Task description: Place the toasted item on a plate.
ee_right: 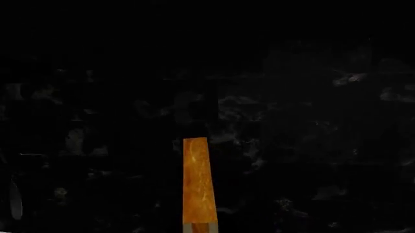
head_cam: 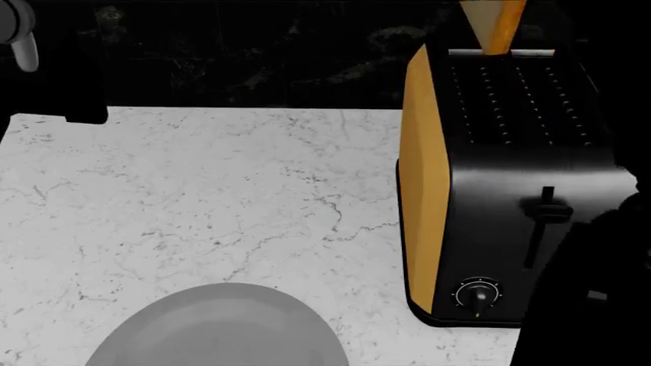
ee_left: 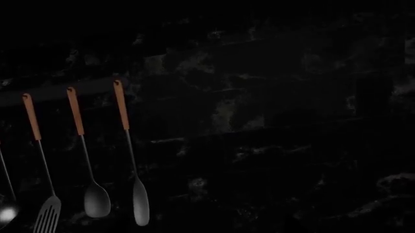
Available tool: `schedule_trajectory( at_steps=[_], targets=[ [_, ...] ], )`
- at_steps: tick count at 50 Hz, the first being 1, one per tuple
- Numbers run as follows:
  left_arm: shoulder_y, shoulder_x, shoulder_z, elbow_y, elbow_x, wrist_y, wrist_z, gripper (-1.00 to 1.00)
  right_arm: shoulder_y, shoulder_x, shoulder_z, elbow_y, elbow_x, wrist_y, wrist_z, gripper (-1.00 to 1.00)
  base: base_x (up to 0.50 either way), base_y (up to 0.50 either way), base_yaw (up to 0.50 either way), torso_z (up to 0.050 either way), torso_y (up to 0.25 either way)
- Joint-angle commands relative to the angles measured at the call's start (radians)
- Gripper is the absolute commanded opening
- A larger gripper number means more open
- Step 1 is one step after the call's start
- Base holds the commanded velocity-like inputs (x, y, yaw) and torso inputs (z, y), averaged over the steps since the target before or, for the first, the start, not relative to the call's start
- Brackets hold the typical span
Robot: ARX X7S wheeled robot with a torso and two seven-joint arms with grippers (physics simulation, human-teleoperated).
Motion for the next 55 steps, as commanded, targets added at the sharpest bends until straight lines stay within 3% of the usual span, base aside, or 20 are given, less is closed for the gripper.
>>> schedule_trajectory(
  at_steps=[1, 7, 19, 32, 55],
  targets=[
    [0.001, 0.003, -0.011, 0.000, -0.007, 0.005, -0.005, 1.00, -0.002, -0.068, 0.111, -0.084, 0.125, 0.075, 0.048, -1.00, 0.00, 0.00, 0.00, 0.000, 0.000],
    [0.000, 0.002, -0.012, 0.001, -0.013, 0.003, -0.008, 1.00, -0.055, -0.032, 0.192, -0.090, 0.620, 0.074, 0.423, -1.00, 0.00, 0.00, 0.00, 0.000, 0.000],
    [0.000, 0.003, -0.016, 0.004, -0.022, -0.002, -0.018, 1.00, -0.091, -0.063, 0.244, -0.104, 1.191, 0.064, 0.863, -1.00, 0.00, 0.00, 0.00, 0.000, 0.000],
    [-0.011, -0.008, -0.032, -0.023, -0.025, 0.018, -0.033, 1.00, -0.183, -0.110, 0.230, -0.168, 1.577, -0.008, 1.195, -1.00, 0.00, 0.00, 0.00, 0.000, 0.000],
    [-0.009, -0.019, -0.048, -0.040, -0.044, 0.029, -0.044, 1.00, -0.375, -0.123, 0.139, -0.349, 1.878, -0.228, 1.410, -1.00, 0.00, 0.00, 0.00, 0.000, 0.000]
  ],
)
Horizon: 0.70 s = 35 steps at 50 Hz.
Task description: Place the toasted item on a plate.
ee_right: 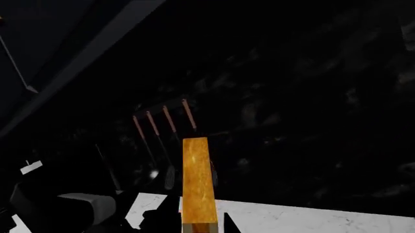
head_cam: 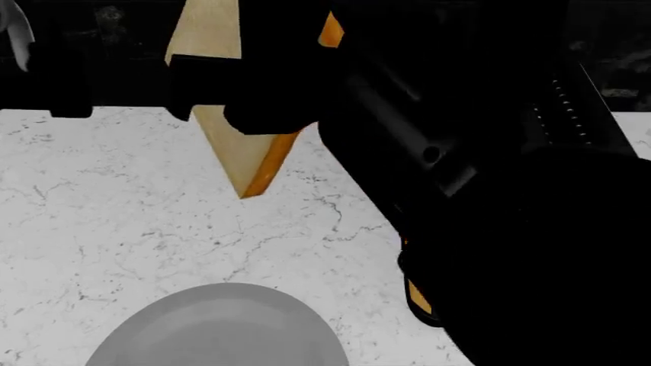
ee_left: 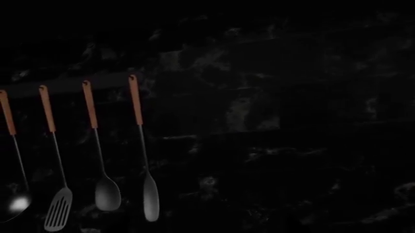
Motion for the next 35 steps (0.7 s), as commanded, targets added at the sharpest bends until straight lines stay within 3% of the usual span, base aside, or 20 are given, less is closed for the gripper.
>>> schedule_trajectory(
  at_steps=[1, 19, 26, 35],
  targets=[
    [-0.007, 0.000, -0.018, -0.010, -0.007, 0.008, -0.003, 1.00, -0.074, -0.008, -0.058, -0.087, 0.159, -0.127, 0.123, -1.00, 0.00, 0.00, 0.00, 0.000, 0.000],
    [-0.011, 0.000, -0.024, -0.019, -0.020, 0.007, -0.015, 1.00, -0.176, -0.013, -0.110, -0.184, 0.185, -0.155, 0.064, -1.00, 0.00, 0.00, 0.00, 0.000, 0.000],
    [-0.006, -0.001, -0.023, -0.015, -0.024, 0.006, -0.019, 1.00, -0.183, 0.017, -0.087, -0.181, 0.069, -0.119, 0.006, -1.00, 0.00, 0.00, 0.00, 0.000, 0.000],
    [-0.006, -0.003, -0.022, -0.015, -0.030, 0.006, -0.024, 1.00, -0.185, 0.029, -0.100, -0.185, 0.060, -0.136, -0.008, -1.00, 0.00, 0.00, 0.00, 0.000, 0.000]
  ],
)
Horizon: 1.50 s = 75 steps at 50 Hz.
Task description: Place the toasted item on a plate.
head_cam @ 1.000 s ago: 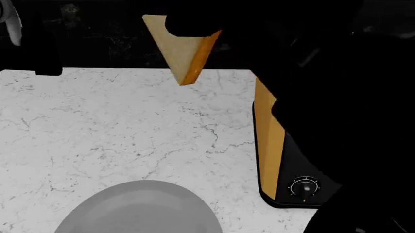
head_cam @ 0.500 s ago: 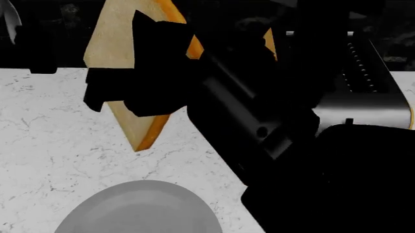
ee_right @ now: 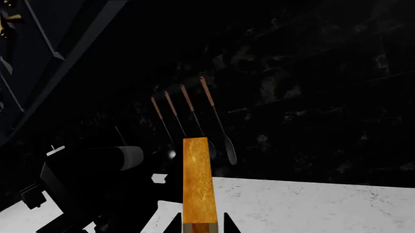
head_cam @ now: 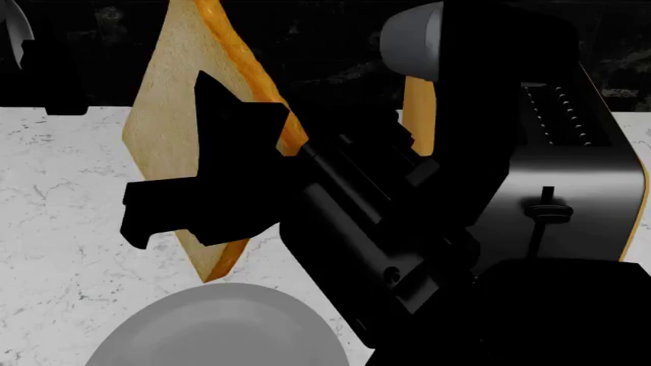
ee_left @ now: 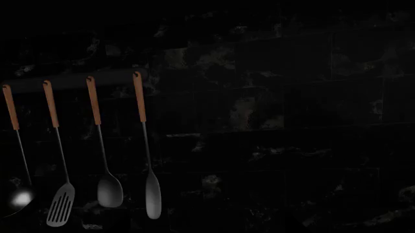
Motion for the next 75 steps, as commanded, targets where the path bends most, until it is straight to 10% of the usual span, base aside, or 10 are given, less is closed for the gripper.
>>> schedule_trajectory(
  at_steps=[1, 9, 13, 24, 75],
  targets=[
    [0.000, 0.004, -0.009, -0.004, -0.005, 0.007, -0.004, 1.00, -0.016, 0.017, -0.017, -0.007, -0.047, -0.021, -0.039, -1.00, 0.00, 0.00, 0.00, 0.000, 0.000],
    [0.000, 0.002, -0.008, -0.004, -0.010, 0.007, -0.008, 1.00, -0.018, 0.027, -0.028, -0.011, -0.051, -0.036, -0.048, -1.00, 0.00, 0.00, 0.00, 0.000, 0.000],
    [0.002, 0.001, -0.006, -0.005, -0.013, 0.011, -0.009, 1.00, -0.081, -0.076, -0.051, -0.167, 0.066, -0.394, 0.060, -1.00, 0.00, 0.00, 0.00, 0.000, 0.000],
    [-0.005, -0.006, -0.006, 0.005, -0.018, -0.002, -0.015, 1.00, -0.198, -0.065, -0.137, -0.313, 0.019, -0.754, 0.077, -1.00, 0.00, 0.00, 0.00, 0.000, 0.000],
    [0.018, -0.025, -0.010, -0.004, -0.043, 0.016, -0.034, 1.00, -0.387, 0.271, -0.296, -0.118, 0.185, -0.571, 0.003, -1.00, 0.00, 0.00, 0.00, 0.000, 0.000]
  ],
)
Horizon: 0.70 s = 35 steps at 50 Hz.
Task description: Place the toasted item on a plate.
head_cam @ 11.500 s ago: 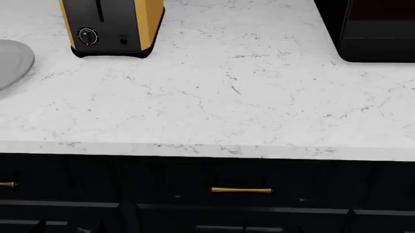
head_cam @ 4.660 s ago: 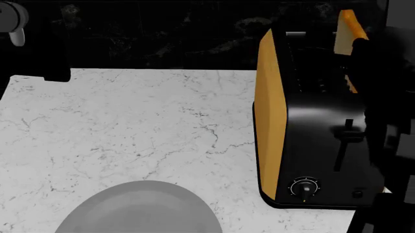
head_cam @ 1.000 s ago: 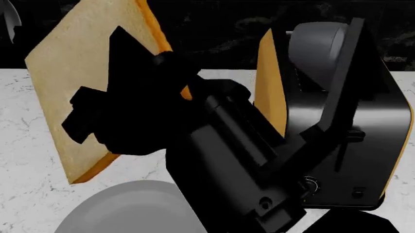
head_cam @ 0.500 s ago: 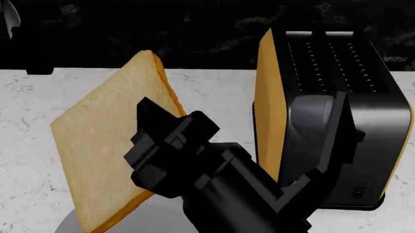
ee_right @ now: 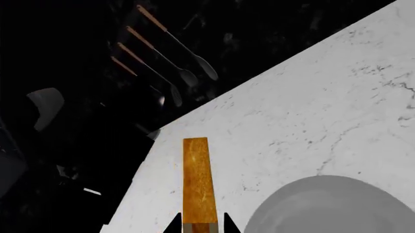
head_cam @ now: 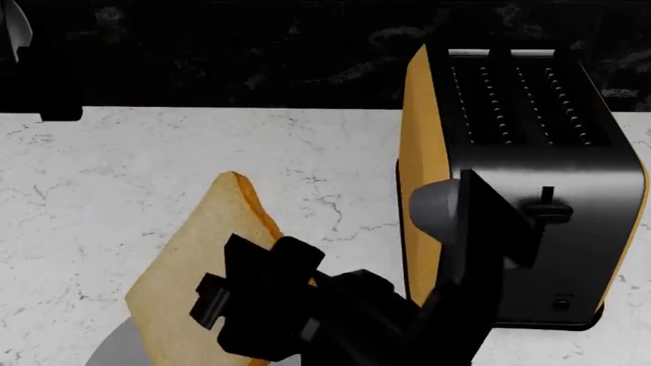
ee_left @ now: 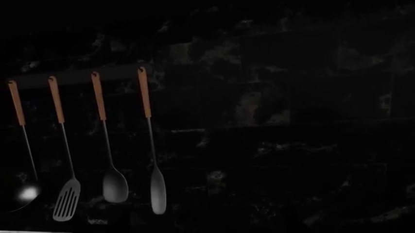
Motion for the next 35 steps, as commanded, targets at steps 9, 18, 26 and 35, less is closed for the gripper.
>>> schedule_trajectory(
  at_steps=[9, 18, 26, 35],
  targets=[
    [0.005, 0.000, -0.010, -0.007, -0.008, 0.013, -0.006, 1.00, -0.066, -0.032, -0.037, 0.014, 0.000, -0.020, -0.060, -1.00, 0.00, 0.00, 0.00, 0.000, 0.000],
    [0.005, -0.004, -0.008, 0.000, -0.012, 0.006, -0.010, 1.00, -0.152, -0.092, 0.000, -0.033, -0.020, -0.076, -0.107, -1.00, 0.00, 0.00, 0.00, 0.000, 0.000],
    [0.005, -0.003, -0.002, 0.005, -0.015, 0.001, -0.014, 1.00, -0.199, -0.079, -0.003, -0.040, -0.043, -0.056, -0.141, -1.00, 0.00, 0.00, 0.00, 0.000, 0.000],
    [0.003, -0.005, 0.001, 0.005, -0.019, 0.001, -0.017, 1.00, -0.179, -0.068, -0.029, -0.042, -0.049, -0.045, -0.128, -1.00, 0.00, 0.00, 0.00, 0.000, 0.000]
  ],
)
